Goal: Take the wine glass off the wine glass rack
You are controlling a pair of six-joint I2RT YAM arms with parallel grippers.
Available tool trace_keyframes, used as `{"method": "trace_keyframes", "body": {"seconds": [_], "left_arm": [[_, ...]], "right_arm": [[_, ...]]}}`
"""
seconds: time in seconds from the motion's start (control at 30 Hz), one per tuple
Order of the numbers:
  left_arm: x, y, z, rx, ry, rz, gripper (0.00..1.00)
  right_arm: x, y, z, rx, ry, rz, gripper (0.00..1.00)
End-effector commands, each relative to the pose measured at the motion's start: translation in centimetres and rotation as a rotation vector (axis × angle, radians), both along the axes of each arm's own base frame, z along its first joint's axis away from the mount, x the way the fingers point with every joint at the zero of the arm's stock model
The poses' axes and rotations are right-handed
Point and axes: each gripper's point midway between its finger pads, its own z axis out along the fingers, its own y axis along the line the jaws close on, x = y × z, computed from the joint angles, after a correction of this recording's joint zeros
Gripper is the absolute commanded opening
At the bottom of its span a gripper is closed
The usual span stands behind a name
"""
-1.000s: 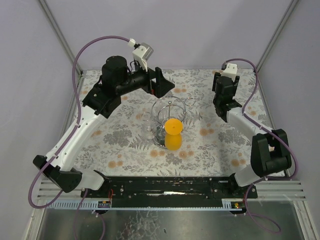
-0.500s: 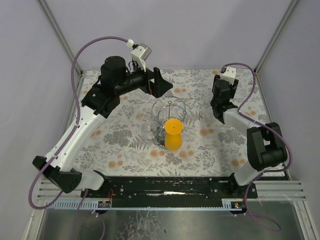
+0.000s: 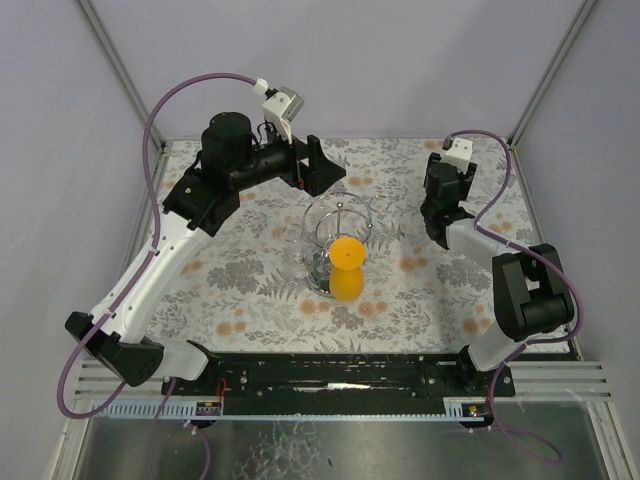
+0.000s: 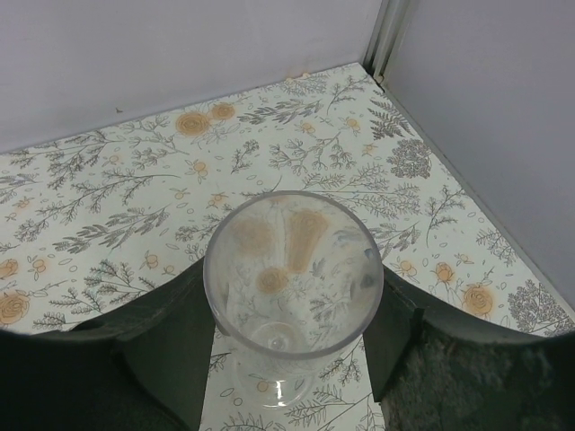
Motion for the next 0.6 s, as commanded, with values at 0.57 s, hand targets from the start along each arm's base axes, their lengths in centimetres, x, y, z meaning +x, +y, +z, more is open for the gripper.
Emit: {"method": "trace_keyframes", "body": {"seconds": [0.57], "left_arm": [[-0.2,0.8,-0.2,-0.011,0.006,0.01,1.0]], "right_arm": [[-2.4,-0.1,9.0,0.065,-0.16,0.022,0.89]]}}
